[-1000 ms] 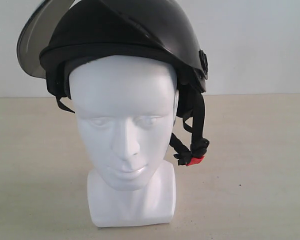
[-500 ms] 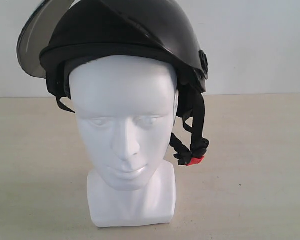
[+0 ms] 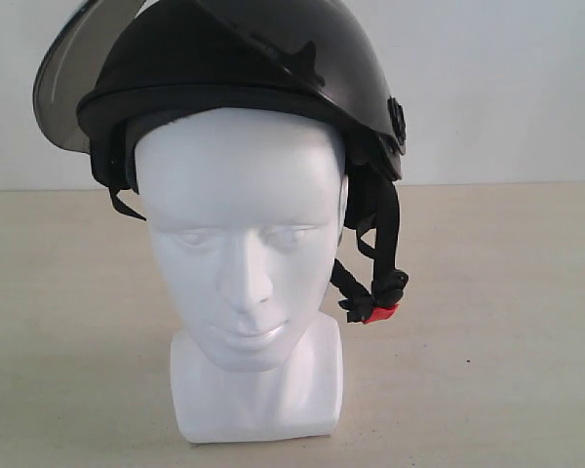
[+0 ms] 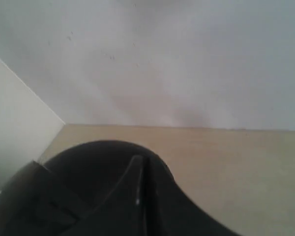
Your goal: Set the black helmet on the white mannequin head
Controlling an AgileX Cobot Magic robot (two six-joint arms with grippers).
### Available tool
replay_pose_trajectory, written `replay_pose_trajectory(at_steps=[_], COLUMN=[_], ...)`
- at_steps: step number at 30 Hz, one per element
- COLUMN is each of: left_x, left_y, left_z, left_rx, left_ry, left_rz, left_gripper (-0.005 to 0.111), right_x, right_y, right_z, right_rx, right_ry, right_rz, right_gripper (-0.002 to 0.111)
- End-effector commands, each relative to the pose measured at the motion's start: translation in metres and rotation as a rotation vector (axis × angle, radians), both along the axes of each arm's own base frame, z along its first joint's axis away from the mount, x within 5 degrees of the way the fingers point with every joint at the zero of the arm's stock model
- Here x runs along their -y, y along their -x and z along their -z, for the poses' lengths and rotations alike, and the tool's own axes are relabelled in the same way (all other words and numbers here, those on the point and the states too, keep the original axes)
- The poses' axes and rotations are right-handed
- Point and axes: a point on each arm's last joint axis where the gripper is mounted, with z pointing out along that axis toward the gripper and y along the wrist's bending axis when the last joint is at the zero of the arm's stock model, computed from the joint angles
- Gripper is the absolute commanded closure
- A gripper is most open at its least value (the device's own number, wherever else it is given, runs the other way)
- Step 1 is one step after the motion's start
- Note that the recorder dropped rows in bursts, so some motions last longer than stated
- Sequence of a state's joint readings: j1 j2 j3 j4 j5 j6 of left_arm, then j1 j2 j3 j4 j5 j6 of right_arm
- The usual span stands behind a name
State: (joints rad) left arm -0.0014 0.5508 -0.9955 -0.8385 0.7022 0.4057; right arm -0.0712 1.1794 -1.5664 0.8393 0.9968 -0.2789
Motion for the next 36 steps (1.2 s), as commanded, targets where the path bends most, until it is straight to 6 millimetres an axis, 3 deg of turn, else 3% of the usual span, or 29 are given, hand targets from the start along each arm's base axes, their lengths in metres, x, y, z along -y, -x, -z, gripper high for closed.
replay_pose_trajectory(at_steps=[1,12,15,20,25,31,36], left_x=[0.000,0.000,-0.001,-0.003,0.003,-0.008,-0.006], left_y=[0.001,0.001,0.000,-0.017,-0.028,-0.067,-0.123], left_z=[-0.002,-0.002,-0.004,-0.006,0.005,0.012,0.038], left_rx=[0.013,0.013,0.023,-0.017,-0.063,-0.081,-0.209], left_ry=[0.004,0.004,0.020,0.135,-0.018,-0.089,-0.115], left_rz=[0.000,0.000,-0.009,-0.028,0.032,-0.093,-0.064], left_gripper=[0.102,0.102,0.102,0.102,0.102,0.102,0.102], right_x=[-0.003,-0.003,-0.007,-0.016,-0.021,-0.051,-0.057], right_y=[0.005,0.004,0.001,-0.016,-0.027,-0.028,-0.032], right_z=[0.011,0.012,0.015,0.038,0.060,0.059,0.061], right_rx=[-0.086,-0.032,-0.076,-0.135,-0.192,-0.139,-0.119], right_ry=[0.095,0.171,0.075,-0.078,-0.100,-0.102,-0.080], right_rz=[-0.077,-0.116,-0.149,-0.270,-0.288,-0.329,-0.318], right_gripper=[0.108,0.108,0.108,0.108,0.108,0.108,0.108])
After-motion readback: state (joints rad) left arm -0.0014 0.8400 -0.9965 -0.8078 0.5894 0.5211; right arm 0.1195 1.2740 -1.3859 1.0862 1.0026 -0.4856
